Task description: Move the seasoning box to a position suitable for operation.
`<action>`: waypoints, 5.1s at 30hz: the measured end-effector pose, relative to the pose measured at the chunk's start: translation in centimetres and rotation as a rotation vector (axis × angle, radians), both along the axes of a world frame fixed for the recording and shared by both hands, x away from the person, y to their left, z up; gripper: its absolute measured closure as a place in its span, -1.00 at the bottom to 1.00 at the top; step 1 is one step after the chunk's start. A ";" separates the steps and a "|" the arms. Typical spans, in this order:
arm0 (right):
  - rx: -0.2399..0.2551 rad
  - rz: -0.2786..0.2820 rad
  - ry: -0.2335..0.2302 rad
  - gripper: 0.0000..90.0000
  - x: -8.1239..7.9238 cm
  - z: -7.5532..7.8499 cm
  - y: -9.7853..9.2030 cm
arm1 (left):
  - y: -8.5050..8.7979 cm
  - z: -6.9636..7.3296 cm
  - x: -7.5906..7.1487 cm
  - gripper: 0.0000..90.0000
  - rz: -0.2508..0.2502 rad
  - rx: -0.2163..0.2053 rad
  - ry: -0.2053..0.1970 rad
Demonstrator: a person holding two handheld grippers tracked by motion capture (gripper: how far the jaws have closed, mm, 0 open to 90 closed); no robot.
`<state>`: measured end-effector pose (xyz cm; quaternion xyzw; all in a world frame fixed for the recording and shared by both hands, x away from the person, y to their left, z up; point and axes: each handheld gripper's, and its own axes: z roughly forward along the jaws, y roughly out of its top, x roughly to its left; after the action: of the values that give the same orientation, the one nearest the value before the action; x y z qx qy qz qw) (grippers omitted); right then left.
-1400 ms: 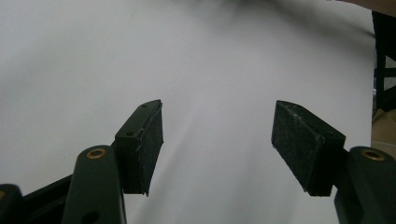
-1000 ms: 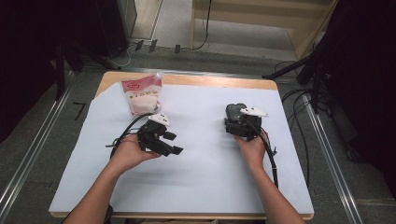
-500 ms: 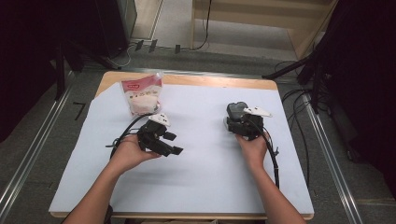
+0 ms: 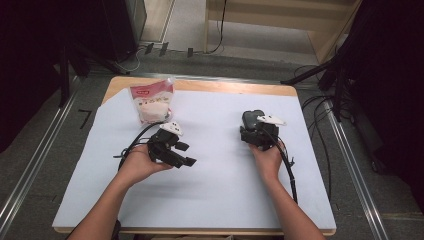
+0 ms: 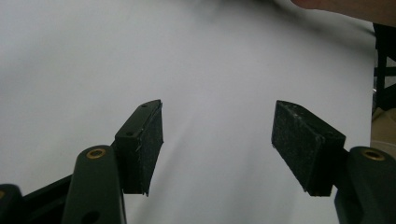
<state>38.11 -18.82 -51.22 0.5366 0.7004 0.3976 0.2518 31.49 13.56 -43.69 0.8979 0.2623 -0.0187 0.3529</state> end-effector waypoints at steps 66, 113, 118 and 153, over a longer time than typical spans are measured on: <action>-0.027 0.501 0.013 -0.65 -8.5 0.8 9.2 | 2.1 -0.2 1.4 -0.25 0.070 -0.031 -0.004; 0.078 0.546 0.110 0.10 -13.8 4.3 2.8 | 1.2 -0.5 1.4 -0.27 0.056 -0.041 0.007; 0.106 0.566 0.127 0.65 -13.8 4.0 2.7 | 1.2 -0.5 1.5 -0.27 0.050 -0.037 0.006; 0.140 0.553 0.195 1.00 -11.6 2.5 3.6 | 0.2 -0.7 1.3 -0.39 0.007 -0.049 -0.009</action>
<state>26.47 -15.25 -48.74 0.3771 0.8118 0.4450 0.0279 32.78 13.73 -44.41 0.8882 0.2634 -0.0197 0.3759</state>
